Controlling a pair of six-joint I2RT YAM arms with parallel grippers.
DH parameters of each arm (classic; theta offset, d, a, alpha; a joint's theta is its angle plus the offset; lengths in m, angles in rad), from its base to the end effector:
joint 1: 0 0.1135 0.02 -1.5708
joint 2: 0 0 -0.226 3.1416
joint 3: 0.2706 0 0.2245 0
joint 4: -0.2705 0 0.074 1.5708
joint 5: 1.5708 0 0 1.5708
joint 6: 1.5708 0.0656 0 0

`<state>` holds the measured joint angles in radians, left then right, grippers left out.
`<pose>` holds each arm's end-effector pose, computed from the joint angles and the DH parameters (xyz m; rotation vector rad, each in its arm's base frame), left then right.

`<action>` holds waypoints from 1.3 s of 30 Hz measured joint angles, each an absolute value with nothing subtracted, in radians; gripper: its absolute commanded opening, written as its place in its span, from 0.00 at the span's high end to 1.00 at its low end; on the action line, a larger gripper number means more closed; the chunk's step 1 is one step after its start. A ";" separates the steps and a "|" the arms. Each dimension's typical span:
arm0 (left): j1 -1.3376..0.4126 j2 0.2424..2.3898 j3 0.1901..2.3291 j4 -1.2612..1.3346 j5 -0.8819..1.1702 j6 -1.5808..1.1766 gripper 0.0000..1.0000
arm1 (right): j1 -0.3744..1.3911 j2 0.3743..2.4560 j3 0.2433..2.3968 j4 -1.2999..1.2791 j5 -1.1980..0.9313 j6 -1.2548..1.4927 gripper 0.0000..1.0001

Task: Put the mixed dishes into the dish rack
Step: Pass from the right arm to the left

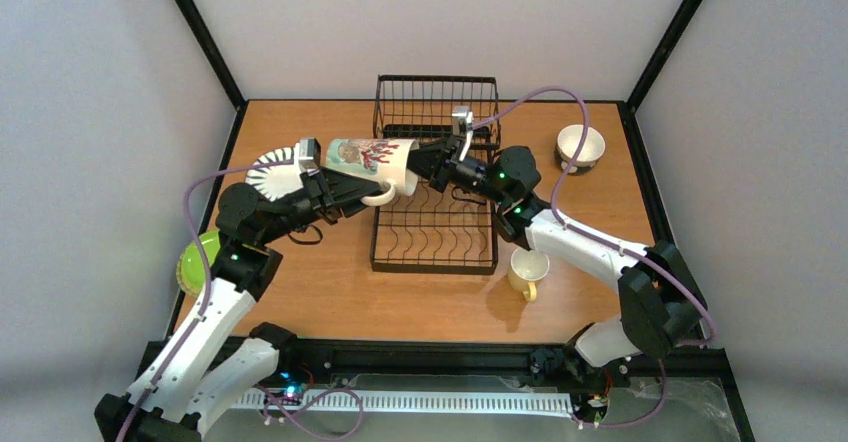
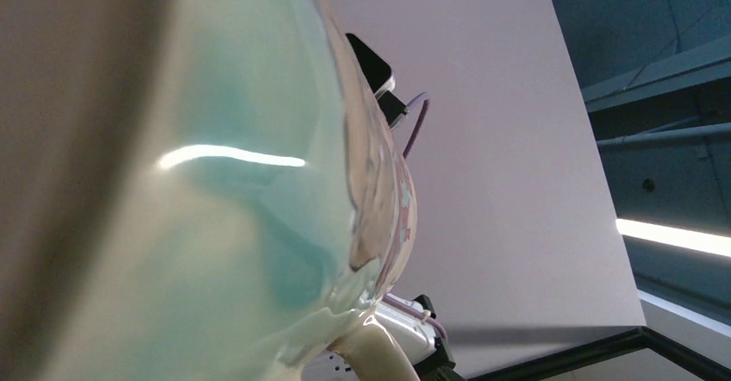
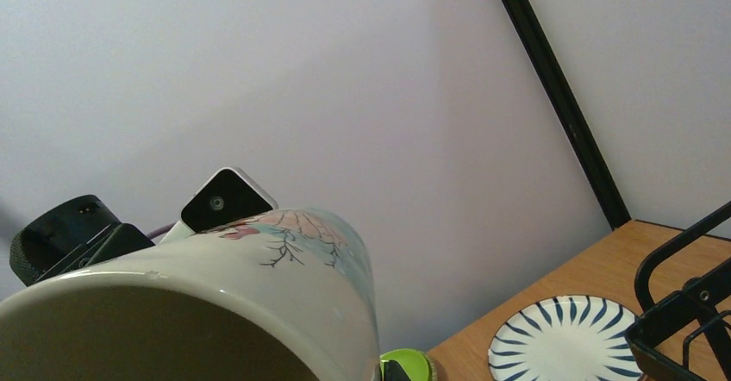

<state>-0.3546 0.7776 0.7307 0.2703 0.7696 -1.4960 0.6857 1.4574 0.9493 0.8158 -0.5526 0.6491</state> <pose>0.1679 -0.1108 0.3487 -0.1784 1.7575 -1.9603 0.2385 0.2396 0.3246 -0.5551 1.3575 1.4617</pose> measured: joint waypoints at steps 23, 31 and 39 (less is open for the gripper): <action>-0.354 0.809 0.728 0.360 0.785 -1.549 0.20 | 0.679 1.517 1.001 0.846 -0.603 0.650 0.98; -0.352 0.800 0.726 0.376 0.766 -1.549 0.18 | 0.677 1.525 1.076 0.772 -0.635 0.571 0.98; -0.344 0.800 0.726 0.380 0.743 -1.548 0.15 | 0.673 1.538 1.158 0.663 -0.672 0.455 0.98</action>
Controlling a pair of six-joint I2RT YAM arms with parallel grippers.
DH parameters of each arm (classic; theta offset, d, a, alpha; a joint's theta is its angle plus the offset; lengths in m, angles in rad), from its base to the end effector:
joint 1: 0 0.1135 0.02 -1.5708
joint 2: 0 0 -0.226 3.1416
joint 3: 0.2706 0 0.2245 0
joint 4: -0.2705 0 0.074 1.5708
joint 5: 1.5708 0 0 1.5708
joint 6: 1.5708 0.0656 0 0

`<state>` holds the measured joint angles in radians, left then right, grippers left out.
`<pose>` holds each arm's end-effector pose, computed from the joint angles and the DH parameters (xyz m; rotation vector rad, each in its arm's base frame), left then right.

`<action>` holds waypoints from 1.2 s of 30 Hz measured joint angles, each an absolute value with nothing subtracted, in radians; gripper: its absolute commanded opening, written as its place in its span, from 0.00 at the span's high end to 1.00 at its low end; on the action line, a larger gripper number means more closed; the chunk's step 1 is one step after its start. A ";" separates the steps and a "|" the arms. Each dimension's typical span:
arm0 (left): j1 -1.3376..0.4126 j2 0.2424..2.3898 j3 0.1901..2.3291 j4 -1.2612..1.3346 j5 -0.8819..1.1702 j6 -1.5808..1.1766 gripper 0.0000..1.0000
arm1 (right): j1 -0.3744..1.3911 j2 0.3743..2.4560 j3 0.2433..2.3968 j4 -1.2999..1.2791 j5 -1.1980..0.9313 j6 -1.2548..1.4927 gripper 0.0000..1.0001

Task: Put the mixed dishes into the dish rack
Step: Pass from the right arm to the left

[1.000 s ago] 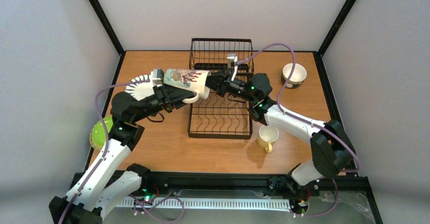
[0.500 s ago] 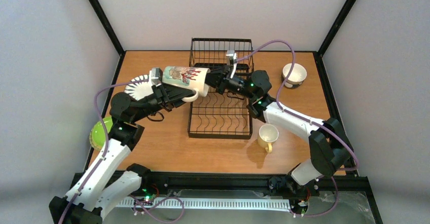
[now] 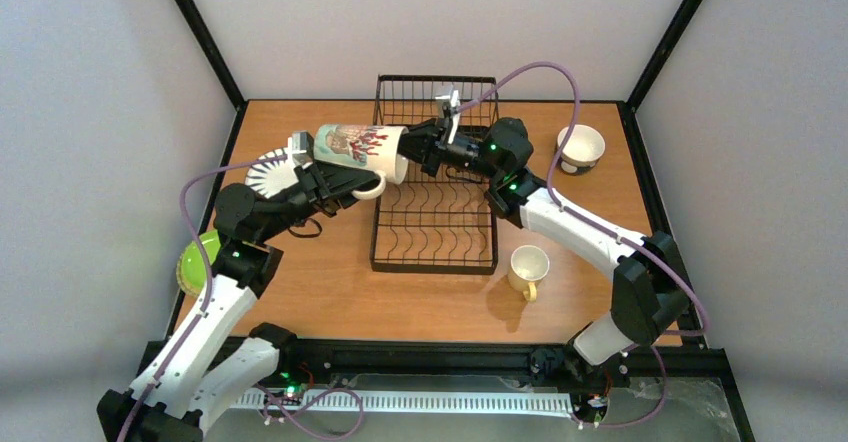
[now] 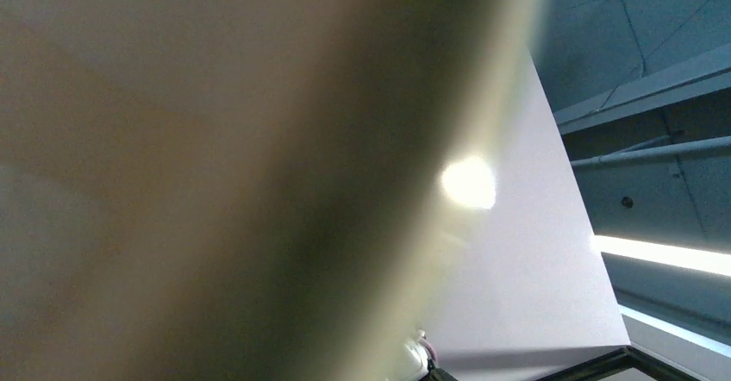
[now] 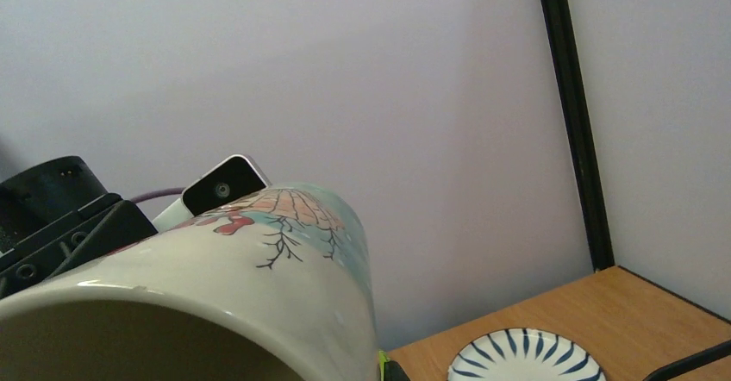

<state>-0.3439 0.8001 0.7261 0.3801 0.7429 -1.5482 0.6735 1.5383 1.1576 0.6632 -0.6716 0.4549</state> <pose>0.1727 -0.1090 0.3564 -0.1907 1.6737 -1.9855 0.2529 0.2541 0.3497 -0.7722 1.2756 1.3617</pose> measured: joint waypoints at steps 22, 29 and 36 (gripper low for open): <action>-0.336 0.810 0.715 0.325 0.750 -1.509 0.25 | 0.668 1.534 1.215 0.504 -0.704 0.237 0.98; -0.332 0.816 0.715 0.293 0.746 -1.472 0.57 | 0.671 1.534 1.247 0.440 -0.700 0.165 0.98; -0.332 0.816 0.717 0.260 0.748 -1.477 0.97 | 0.676 1.534 1.255 0.423 -0.703 0.068 0.98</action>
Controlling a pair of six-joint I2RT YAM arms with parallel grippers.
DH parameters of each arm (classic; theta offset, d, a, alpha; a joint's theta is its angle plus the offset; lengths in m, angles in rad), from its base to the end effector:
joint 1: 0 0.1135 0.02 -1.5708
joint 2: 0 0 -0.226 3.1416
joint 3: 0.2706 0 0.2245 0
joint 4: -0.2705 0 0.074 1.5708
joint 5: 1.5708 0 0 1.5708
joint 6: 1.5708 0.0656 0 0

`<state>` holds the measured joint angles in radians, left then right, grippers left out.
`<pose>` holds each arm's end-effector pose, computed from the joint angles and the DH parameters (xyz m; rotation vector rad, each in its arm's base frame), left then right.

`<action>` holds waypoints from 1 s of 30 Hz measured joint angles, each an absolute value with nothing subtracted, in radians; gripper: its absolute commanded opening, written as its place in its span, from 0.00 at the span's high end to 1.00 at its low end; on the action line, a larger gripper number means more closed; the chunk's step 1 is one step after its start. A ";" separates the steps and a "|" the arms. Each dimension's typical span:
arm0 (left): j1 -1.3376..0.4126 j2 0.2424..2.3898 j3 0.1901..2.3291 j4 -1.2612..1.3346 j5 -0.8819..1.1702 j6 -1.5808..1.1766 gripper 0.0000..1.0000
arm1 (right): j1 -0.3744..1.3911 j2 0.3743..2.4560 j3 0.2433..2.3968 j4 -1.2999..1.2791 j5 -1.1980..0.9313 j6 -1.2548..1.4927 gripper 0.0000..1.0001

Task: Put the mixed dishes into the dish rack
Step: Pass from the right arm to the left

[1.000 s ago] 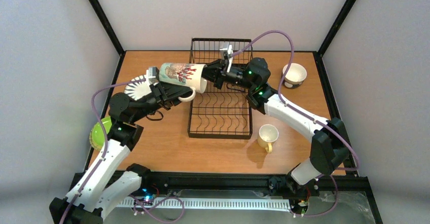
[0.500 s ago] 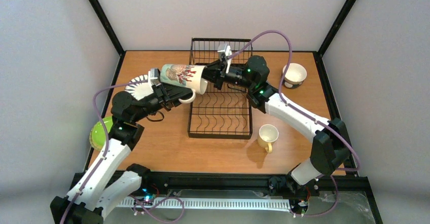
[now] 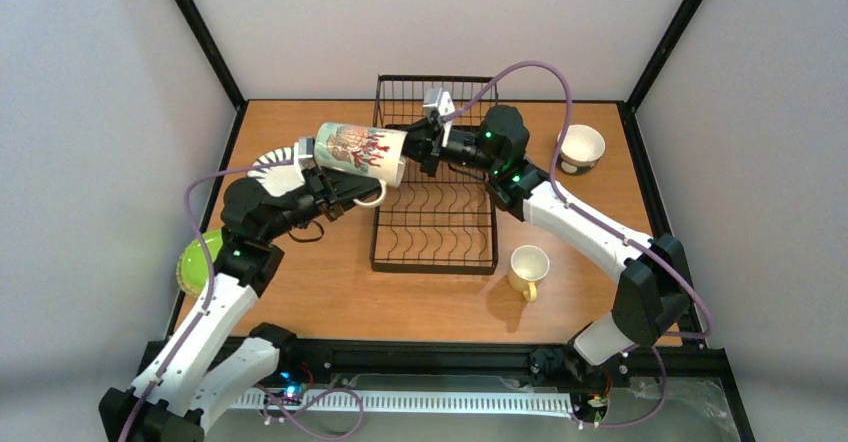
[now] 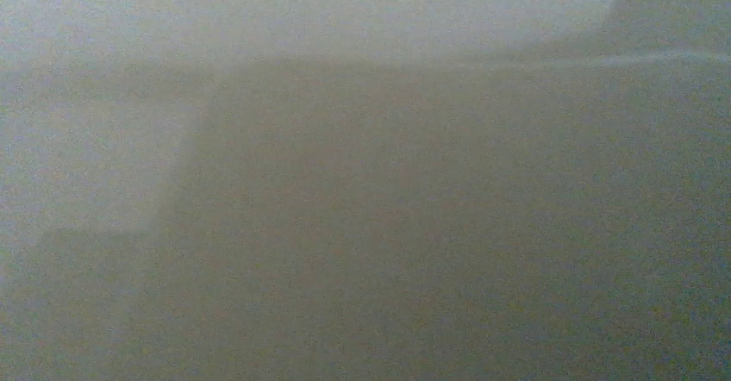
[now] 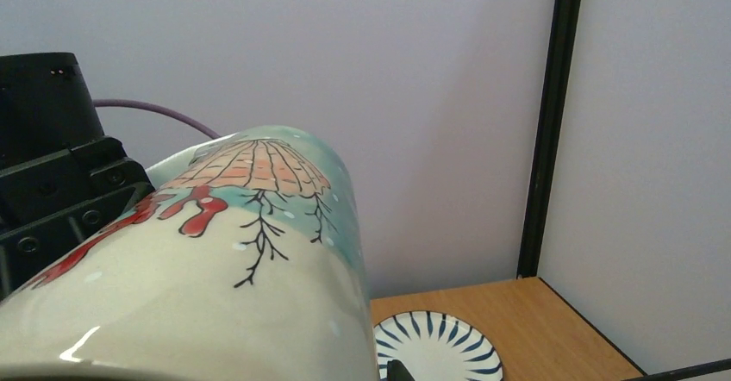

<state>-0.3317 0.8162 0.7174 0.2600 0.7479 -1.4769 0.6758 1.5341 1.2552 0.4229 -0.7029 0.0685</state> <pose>0.1811 -0.1096 0.3361 -0.2525 1.7884 -1.9135 0.2535 0.2576 0.3553 -1.0103 1.1887 1.0942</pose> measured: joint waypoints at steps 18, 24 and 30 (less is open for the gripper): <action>-0.334 0.773 0.724 0.202 0.726 -1.404 1.00 | 0.699 1.518 1.247 0.415 -0.665 0.043 0.68; -0.346 0.768 0.727 0.160 0.713 -1.309 1.00 | 0.724 1.515 1.236 0.372 -0.627 0.059 0.48; -0.351 0.768 0.730 0.131 0.704 -1.263 1.00 | 0.728 1.516 1.226 0.350 -0.624 0.077 0.35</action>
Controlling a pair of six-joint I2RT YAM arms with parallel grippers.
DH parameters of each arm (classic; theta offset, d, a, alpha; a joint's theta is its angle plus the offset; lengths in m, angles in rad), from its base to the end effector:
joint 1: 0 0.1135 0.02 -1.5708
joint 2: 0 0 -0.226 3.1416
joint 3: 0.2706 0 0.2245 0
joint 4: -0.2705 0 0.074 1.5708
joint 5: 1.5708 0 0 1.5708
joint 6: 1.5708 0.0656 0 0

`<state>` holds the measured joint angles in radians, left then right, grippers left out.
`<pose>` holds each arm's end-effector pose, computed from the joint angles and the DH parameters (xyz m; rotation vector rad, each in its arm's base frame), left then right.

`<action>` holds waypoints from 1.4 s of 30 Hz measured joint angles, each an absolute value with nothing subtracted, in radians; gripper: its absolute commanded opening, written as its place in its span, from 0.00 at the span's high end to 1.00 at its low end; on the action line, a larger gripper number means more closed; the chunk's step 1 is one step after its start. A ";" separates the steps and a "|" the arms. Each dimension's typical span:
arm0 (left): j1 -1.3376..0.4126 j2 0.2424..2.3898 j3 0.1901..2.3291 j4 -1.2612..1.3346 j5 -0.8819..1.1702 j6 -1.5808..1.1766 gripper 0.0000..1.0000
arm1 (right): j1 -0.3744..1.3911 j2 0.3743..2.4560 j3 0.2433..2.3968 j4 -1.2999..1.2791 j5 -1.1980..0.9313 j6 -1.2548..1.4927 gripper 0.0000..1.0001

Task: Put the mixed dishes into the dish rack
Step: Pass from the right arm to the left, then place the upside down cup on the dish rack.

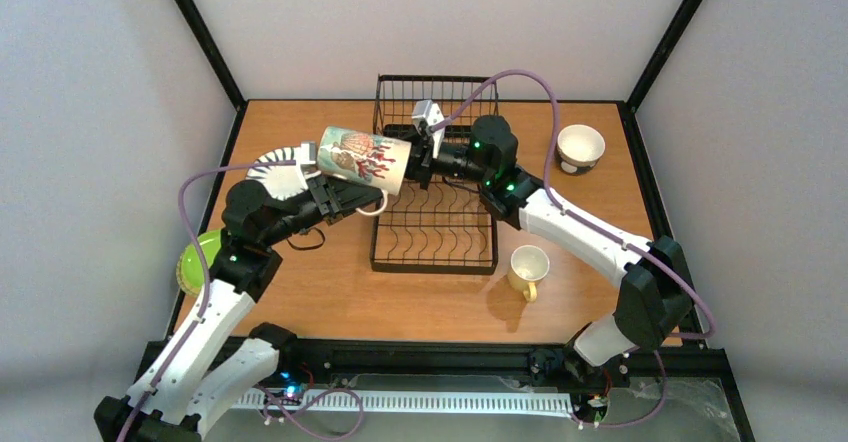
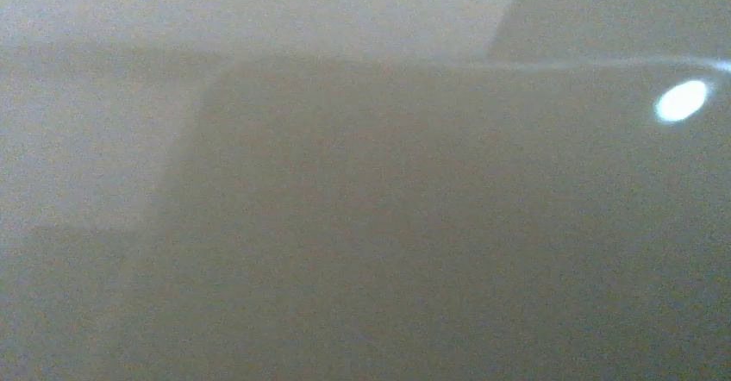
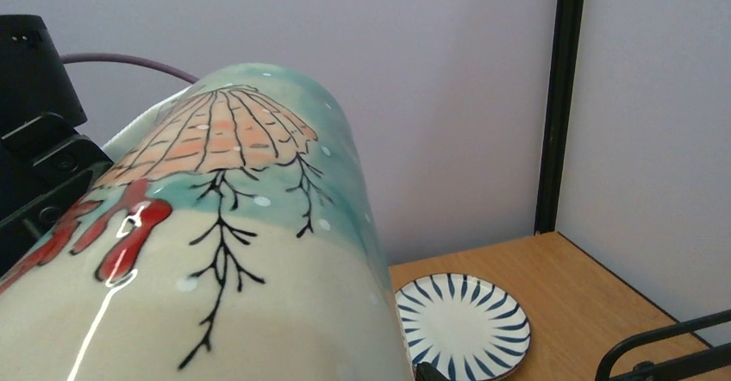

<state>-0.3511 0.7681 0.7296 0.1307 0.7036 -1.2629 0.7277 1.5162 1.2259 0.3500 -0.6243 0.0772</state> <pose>0.1727 -0.1084 0.3336 -0.1314 1.7942 -1.7456 0.2427 0.2675 0.3423 -0.9929 1.2918 1.0986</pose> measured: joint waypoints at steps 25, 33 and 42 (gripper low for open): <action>-0.355 0.729 0.819 -0.092 0.488 -1.098 1.00 | 0.656 1.407 1.086 0.344 -0.590 0.144 0.23; -0.355 0.737 0.863 -0.257 0.426 -0.992 1.00 | 0.646 1.288 1.079 0.273 -0.357 0.145 0.21; -0.355 0.823 0.920 -0.413 0.380 -0.837 1.00 | 0.640 1.298 1.131 0.211 -0.027 0.194 0.20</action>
